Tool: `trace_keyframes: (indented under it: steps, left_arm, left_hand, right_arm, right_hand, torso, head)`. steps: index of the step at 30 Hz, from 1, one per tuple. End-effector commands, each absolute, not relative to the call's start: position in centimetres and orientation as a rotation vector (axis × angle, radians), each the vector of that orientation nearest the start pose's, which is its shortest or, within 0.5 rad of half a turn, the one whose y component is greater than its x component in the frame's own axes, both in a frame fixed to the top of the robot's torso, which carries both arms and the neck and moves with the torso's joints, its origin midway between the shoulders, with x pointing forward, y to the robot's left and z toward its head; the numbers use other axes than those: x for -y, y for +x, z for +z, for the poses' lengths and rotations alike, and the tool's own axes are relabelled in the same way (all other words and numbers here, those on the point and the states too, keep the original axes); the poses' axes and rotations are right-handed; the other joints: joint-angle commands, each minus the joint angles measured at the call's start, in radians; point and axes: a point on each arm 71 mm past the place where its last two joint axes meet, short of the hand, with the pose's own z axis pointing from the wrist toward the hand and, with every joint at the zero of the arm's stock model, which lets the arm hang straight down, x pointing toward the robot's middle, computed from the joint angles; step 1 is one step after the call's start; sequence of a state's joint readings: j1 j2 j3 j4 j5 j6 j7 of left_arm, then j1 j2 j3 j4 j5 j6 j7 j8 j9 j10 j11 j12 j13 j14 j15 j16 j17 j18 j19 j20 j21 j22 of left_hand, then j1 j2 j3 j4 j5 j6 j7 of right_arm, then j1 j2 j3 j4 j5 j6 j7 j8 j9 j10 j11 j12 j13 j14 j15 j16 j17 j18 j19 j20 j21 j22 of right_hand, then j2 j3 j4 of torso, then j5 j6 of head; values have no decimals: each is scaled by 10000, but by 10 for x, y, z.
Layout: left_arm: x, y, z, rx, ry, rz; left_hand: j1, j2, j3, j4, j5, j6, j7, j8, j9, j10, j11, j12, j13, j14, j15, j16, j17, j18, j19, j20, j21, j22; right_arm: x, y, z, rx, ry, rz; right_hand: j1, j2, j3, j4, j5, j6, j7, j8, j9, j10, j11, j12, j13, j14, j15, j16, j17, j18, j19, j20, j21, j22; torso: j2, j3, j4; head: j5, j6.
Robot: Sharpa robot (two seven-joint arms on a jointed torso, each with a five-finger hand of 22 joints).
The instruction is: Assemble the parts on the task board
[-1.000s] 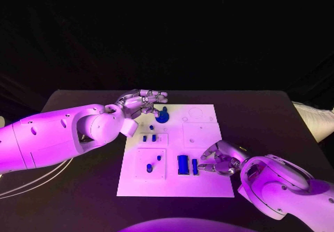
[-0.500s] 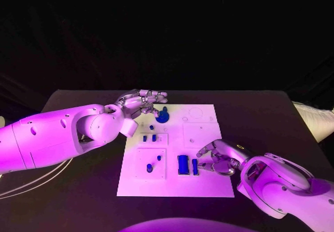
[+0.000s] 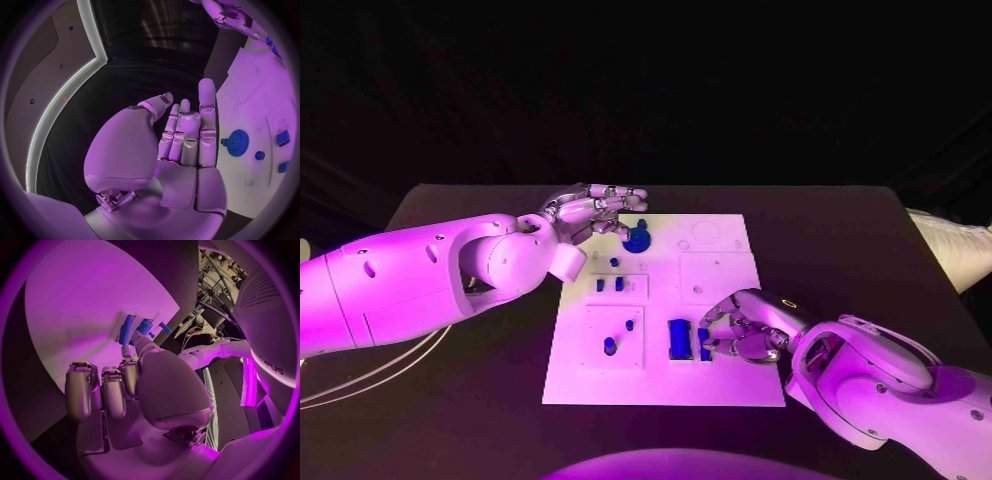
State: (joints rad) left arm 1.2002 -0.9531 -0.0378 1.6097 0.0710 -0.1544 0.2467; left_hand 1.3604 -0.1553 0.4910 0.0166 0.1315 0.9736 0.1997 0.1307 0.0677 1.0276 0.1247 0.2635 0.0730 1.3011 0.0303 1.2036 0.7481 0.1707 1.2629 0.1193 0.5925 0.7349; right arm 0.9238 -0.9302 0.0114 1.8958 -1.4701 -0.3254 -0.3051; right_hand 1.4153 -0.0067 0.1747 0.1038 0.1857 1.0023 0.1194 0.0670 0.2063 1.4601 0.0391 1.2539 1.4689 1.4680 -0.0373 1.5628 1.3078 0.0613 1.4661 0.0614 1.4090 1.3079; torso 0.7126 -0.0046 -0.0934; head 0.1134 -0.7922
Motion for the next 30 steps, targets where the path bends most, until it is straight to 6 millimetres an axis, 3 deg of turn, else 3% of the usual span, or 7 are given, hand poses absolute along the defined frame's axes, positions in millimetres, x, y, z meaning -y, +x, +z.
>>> trace_keyframes:
  steps: [1, 14, 21, 24, 30]
  left_arm:
    - [-227, 468, -180, -16009, -12352, -16362]
    - [-227, 468, -180, -16010, -12353, -16358]
    - [-227, 468, -180, -16018, -12355, -16356]
    - [-227, 468, -180, -16020, -12358, -16353]
    - [-227, 468, -180, -15997, -12353, -16352]
  left_hand:
    - [-18, 102, -54, -16, 50, -46, 2, 68, 13, -101, -2, 42, 0, -41, 2, 58, -10, 110, -17, 48, -51, -12]
    - [-18, 102, -54, -16, 50, -46, 2, 68, 13, -101, -2, 42, 0, -41, 2, 58, -10, 110, -17, 48, -51, -12]
    - [-18, 102, -54, -16, 50, -46, 2, 68, 13, -101, -2, 42, 0, -41, 2, 58, -10, 110, -17, 48, -51, -12]
    - [-13, 110, -55, -23, 51, -52, 3, 79, 13, -112, -1, 60, -1, -44, 2, 64, -17, 111, -17, 48, -54, -14]
    - [-13, 110, -55, -23, 51, -52, 3, 79, 13, -112, -1, 60, -1, -44, 2, 64, -17, 111, -17, 48, -54, -14]
  right_arm:
    - [145, 360, -246, -19265, -814, 8182]
    - [146, 362, -249, -19428, -805, 7739]
    - [146, 366, -244, -18421, -234, 7958]
    - [147, 368, -243, -18184, -93, 8002]
    - [147, 369, -244, -18149, -56, 8013]
  right_hand:
    - [-96, 20, 92, 3, 14, 100, -4, -25, -38, 20, -85, 41, -868, 1015, -39, 41, 2579, -93, 212, -3, 64, 420]
    - [-336, -65, 173, 107, -87, 273, 20, -40, -212, 17, -75, 28, -880, 1013, -47, 35, 2570, -93, 206, -26, 63, 417]
    - [-547, -340, 212, 190, -475, -722, 52, -81, -739, -12, -44, -37, -929, 1005, -8, 9, 2536, -83, 181, 14, 35, 380]
    - [-659, -396, 169, 265, -784, -795, 87, -58, -845, -28, -9, -79, -958, 1000, 10, -8, 2514, -78, 166, 25, 14, 354]
    - [-688, -416, 157, 292, -890, -726, 126, -23, -890, -21, 23, -59, -949, 1000, 33, -6, 2517, -80, 167, 41, 20, 362]
  torso:
    - [-10, -4, 5]
    - [-16, -3, -3]
    - [-16, -11, 3]
    - [-9, -10, 4]
    - [-4, 0, -3]
  head:
    - [16, -14]
    - [42, -15]
    - [40, 26]
    - [41, 31]
    - [52, 28]
